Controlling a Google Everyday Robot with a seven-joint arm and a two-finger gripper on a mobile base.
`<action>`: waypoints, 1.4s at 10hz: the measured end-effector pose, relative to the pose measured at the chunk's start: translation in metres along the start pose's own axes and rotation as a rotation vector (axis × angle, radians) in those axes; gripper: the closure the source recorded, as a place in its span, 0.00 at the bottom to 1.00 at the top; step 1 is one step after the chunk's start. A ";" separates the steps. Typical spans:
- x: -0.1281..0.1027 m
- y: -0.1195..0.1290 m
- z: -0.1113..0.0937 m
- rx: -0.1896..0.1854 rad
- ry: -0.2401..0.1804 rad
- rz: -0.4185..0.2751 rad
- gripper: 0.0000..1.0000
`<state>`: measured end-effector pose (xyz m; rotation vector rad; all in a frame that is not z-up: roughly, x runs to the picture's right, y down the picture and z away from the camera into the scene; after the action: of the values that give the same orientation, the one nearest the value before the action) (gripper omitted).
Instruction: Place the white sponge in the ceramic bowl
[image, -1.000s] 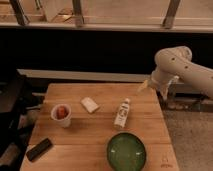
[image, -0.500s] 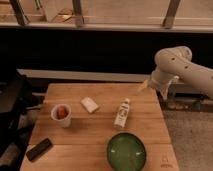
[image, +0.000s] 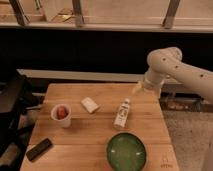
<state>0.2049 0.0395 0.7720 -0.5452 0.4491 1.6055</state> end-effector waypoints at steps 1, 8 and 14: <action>-0.002 0.020 0.011 -0.020 0.023 -0.054 0.20; 0.009 0.160 0.013 -0.239 0.105 -0.351 0.20; 0.002 0.166 0.026 -0.193 0.119 -0.389 0.20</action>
<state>0.0380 0.0390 0.7874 -0.8247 0.2567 1.2519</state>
